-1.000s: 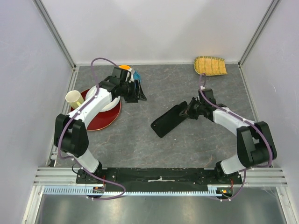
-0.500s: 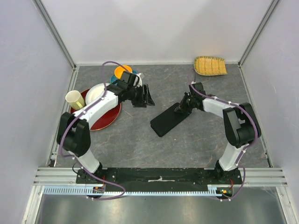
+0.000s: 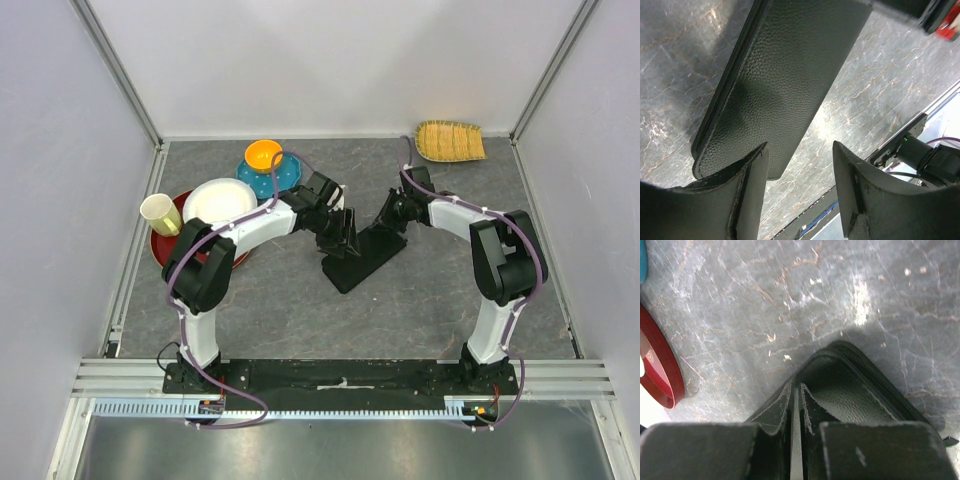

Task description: Sort the hair-cutting tools

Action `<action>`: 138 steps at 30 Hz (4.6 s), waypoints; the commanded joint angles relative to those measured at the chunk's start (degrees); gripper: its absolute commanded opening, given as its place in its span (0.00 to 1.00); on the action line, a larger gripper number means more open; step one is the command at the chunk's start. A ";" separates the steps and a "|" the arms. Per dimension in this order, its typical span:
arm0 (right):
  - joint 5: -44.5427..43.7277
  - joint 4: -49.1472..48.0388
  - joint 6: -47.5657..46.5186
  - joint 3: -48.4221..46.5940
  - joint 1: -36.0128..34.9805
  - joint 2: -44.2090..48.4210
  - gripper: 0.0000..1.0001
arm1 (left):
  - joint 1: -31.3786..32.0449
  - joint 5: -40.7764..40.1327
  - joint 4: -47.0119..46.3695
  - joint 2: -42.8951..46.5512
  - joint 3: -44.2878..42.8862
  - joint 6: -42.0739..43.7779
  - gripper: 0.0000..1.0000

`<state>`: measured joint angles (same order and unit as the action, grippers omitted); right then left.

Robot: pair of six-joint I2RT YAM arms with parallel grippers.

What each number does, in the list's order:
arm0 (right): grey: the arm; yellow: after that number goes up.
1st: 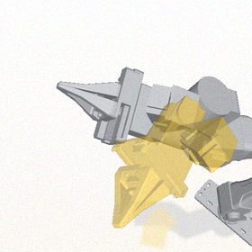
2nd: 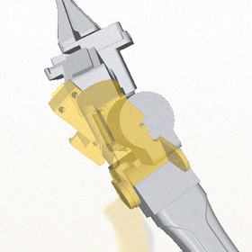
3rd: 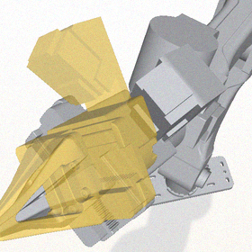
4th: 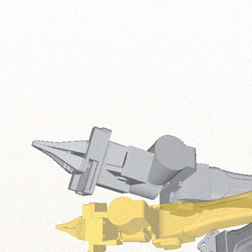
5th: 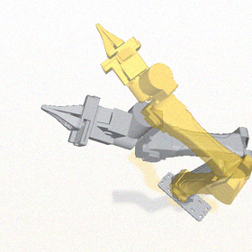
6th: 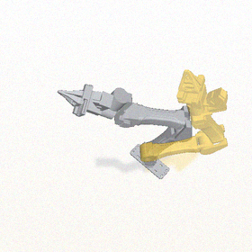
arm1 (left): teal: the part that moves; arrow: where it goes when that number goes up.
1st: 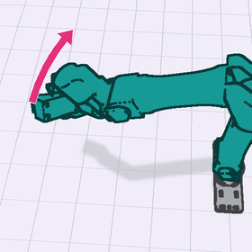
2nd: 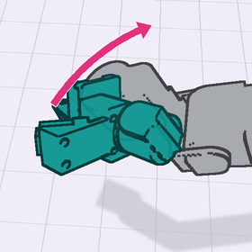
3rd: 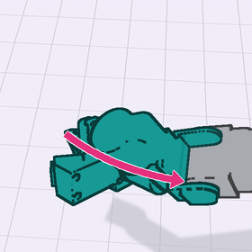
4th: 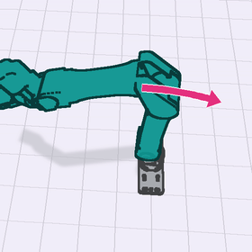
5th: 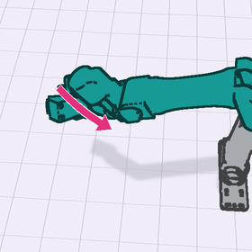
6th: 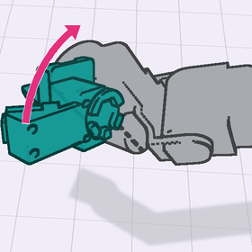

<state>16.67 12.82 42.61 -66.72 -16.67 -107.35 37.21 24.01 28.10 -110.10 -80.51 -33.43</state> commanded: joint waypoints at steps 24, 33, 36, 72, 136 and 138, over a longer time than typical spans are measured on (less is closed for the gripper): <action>-3.13 4.31 -6.58 -0.35 0.05 -4.20 0.22 | -0.82 -11.52 11.28 -7.58 -4.30 -1.29 0.59; 0.12 4.94 -1.84 13.70 -0.38 8.11 0.19 | -2.93 -13.11 11.72 -9.16 -8.43 0.21 0.59; 2.32 5.20 -0.69 16.87 -1.79 12.68 0.19 | -3.11 -13.99 11.72 -9.60 -9.14 0.47 0.59; -8.58 2.38 -10.62 30.07 -7.15 42.04 0.49 | 3.48 -16.72 -9.03 5.34 14.68 -1.55 0.61; -27.30 -9.04 -4.91 35.87 -41.17 32.03 0.03 | 3.57 -19.88 -6.56 10.00 19.60 -4.89 0.63; -27.21 -8.86 -5.08 35.69 -41.16 32.55 0.00 | 3.40 -20.05 -6.56 10.87 19.95 -5.77 0.64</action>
<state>-7.33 8.64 37.95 -30.06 -58.19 -74.63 40.53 4.97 16.99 -100.55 -62.94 -36.51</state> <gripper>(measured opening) 0.032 0.625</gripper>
